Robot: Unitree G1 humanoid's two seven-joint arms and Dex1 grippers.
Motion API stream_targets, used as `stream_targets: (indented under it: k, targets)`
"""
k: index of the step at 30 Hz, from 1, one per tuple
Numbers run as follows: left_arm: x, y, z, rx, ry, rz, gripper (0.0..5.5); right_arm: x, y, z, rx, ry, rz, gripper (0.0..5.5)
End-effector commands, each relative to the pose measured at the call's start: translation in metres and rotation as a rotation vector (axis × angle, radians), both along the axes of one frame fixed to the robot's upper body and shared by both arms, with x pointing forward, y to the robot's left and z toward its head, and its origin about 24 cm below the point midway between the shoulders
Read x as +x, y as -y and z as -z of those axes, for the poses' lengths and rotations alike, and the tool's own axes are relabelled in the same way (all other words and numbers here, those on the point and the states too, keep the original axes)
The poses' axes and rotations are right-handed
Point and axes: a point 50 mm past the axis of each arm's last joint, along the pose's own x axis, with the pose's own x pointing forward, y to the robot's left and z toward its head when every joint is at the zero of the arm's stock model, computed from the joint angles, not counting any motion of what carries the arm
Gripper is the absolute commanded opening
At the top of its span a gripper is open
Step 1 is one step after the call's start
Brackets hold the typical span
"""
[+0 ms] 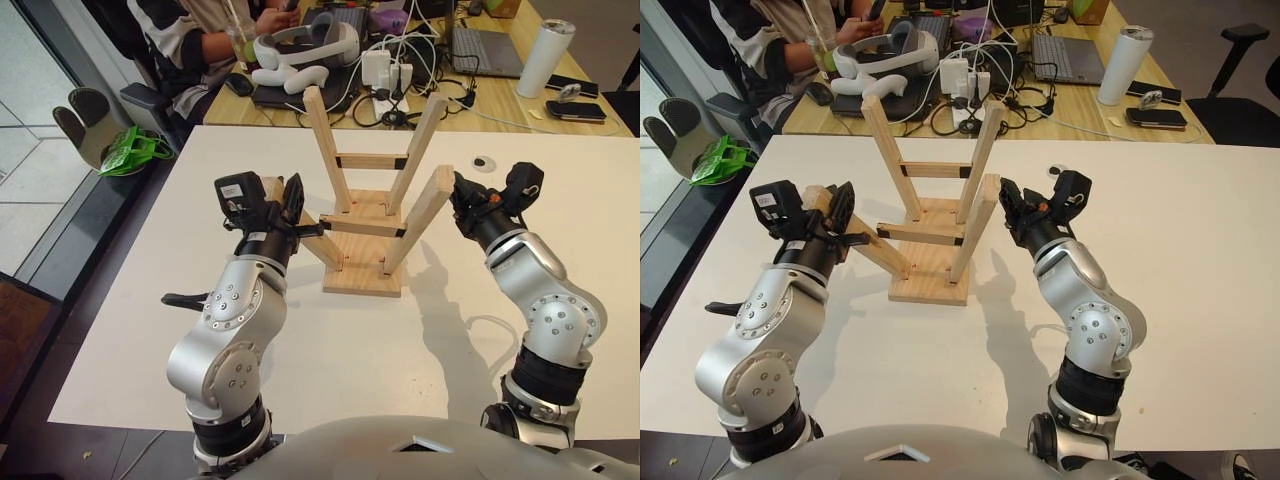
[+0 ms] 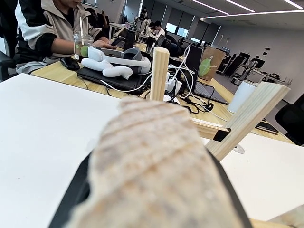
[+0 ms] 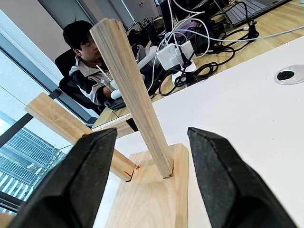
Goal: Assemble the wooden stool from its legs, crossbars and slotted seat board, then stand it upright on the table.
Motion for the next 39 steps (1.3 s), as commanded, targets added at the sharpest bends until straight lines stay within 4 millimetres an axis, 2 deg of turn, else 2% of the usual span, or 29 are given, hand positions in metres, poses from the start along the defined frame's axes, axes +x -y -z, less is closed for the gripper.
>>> stream_targets:
  k: [1,5,8,14,16,19,22,26,29,39]
  targets:
    - [0.006,0.007,0.03,-0.092,-0.234,0.016,1.0,0.002,0.0,-0.003,0.002,0.015,-0.003,2.78]
    - [0.013,0.012,0.031,-0.114,-0.279,0.056,1.0,0.002,-0.002,-0.004,0.008,0.022,-0.011,2.78]
    - [0.016,0.016,0.025,-0.058,-0.256,0.094,1.0,0.002,-0.003,-0.004,0.006,0.024,-0.015,2.78]
    - [0.012,0.032,0.025,-0.031,-0.272,0.181,1.0,0.002,-0.004,-0.005,-0.001,0.032,-0.024,2.78]
    - [0.011,0.034,0.023,0.035,-0.256,0.201,1.0,0.003,-0.002,-0.01,0.007,0.062,-0.013,2.78]
    - [0.008,0.04,0.021,0.157,-0.212,0.245,1.0,0.006,0.002,-0.021,0.016,0.132,0.008,2.78]
    - [0.006,0.044,0.016,0.261,-0.143,0.263,1.01,0.011,0.004,-0.047,0.036,0.274,0.007,2.78]
    - [0.006,0.045,0.019,0.296,-0.124,0.26,1.01,0.012,0.002,-0.074,0.035,0.421,-0.038,2.78]
    - [0.006,0.044,0.024,0.292,-0.138,0.253,1.01,0.012,-0.002,-0.086,0.027,0.478,-0.072,2.78]
    - [0.01,0.037,0.024,0.298,-0.131,0.232,1.01,0.012,-0.004,-0.081,-0.015,0.461,-0.108,2.78]
